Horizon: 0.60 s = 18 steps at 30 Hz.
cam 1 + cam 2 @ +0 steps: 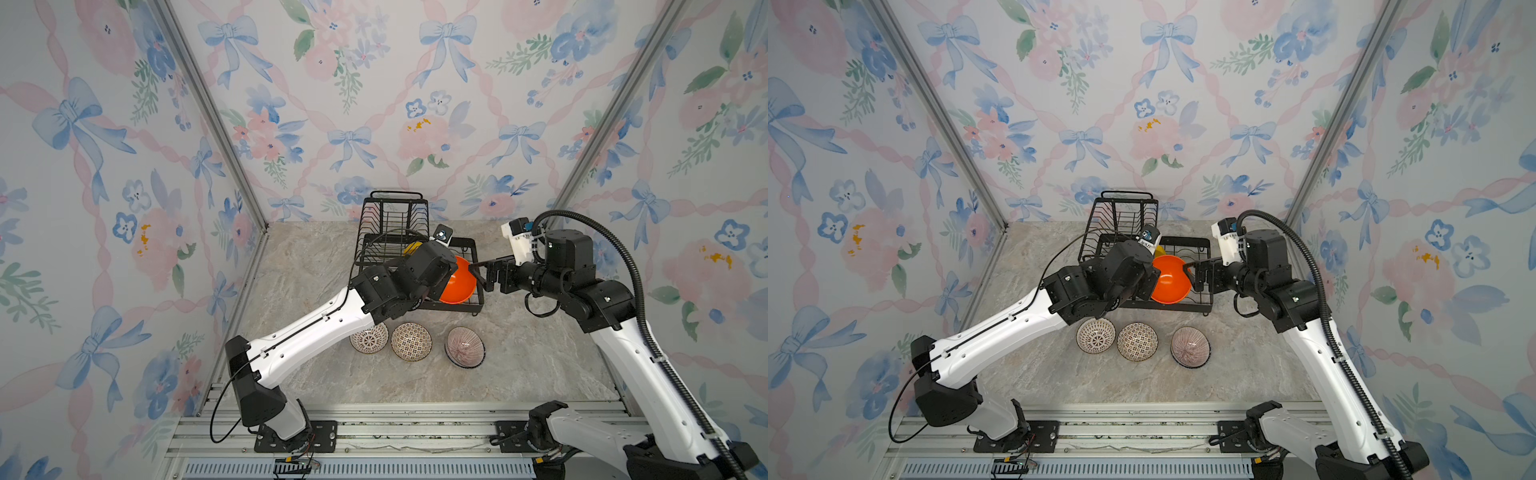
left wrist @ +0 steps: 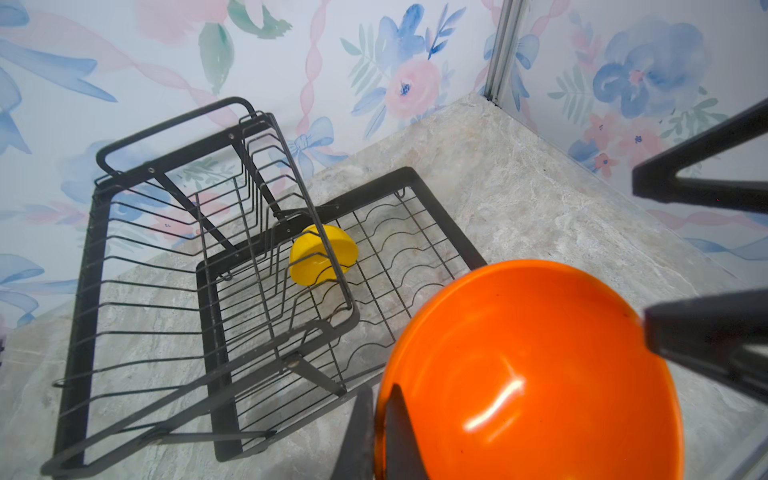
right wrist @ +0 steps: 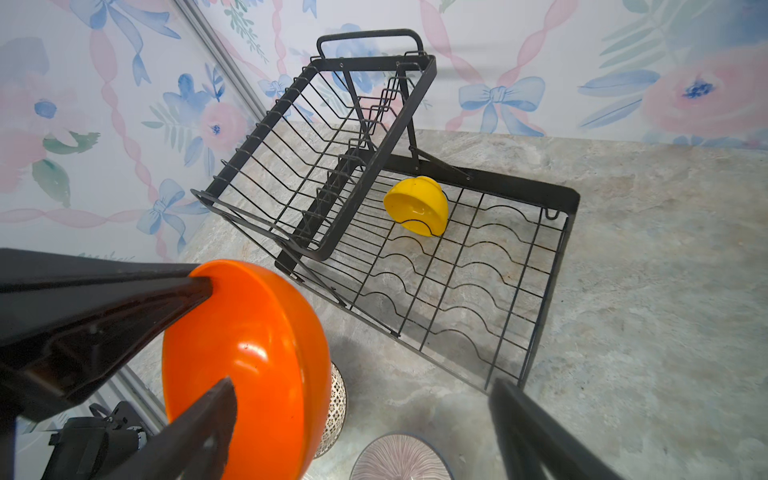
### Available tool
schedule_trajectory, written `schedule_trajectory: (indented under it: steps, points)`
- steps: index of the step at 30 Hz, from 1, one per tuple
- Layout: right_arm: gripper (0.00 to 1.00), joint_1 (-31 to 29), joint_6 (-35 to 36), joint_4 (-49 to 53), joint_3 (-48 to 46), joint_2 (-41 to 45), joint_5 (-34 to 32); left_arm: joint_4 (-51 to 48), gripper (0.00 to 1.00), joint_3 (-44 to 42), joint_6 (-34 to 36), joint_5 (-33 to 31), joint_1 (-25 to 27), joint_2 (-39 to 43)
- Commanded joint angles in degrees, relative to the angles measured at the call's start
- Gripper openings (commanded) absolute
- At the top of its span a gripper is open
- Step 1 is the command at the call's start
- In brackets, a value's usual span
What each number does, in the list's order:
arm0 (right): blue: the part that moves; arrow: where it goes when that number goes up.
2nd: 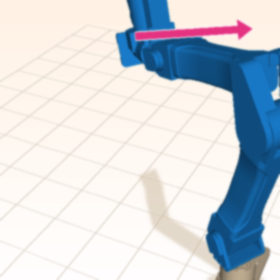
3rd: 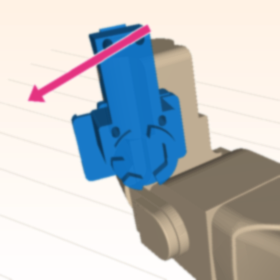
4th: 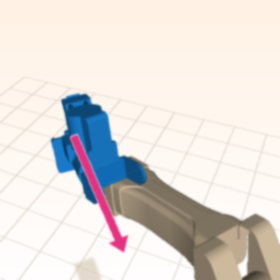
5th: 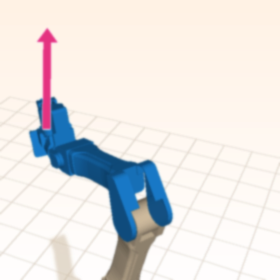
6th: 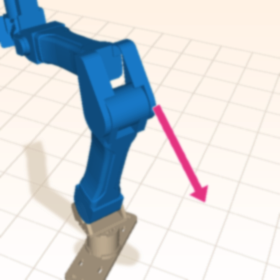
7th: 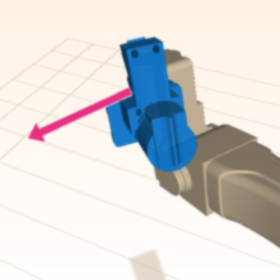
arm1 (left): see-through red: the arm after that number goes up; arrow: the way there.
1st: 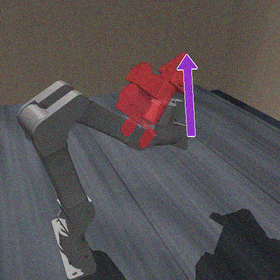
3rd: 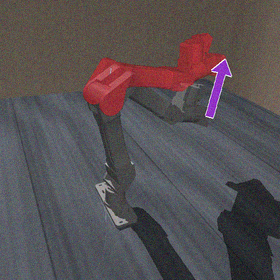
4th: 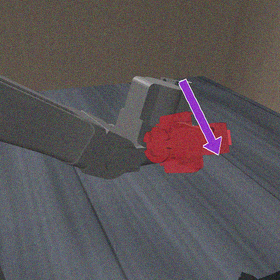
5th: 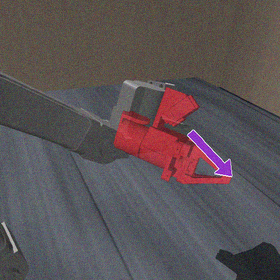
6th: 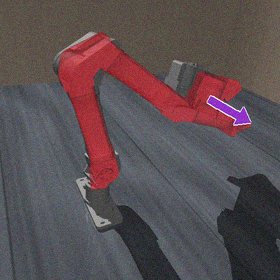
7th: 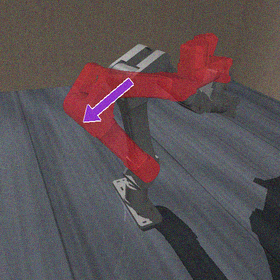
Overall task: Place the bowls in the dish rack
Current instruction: 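Lift the orange bowl toward the rack with the left gripper while the right approaches, then grasp the orange bowl with the right gripper while the left gripper releases and withdraws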
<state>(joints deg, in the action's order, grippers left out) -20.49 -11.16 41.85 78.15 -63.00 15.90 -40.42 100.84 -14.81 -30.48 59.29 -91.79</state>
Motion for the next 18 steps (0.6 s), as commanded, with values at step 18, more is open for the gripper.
schedule_trajectory:
  steps: [18]
  points:
    - [0.8, -0.69, -7.14, -2.73, -0.35, -5.85, -3.39, 1.01, 0.0, 14.57, 9.31, -7.75, 0.85, -9.99]
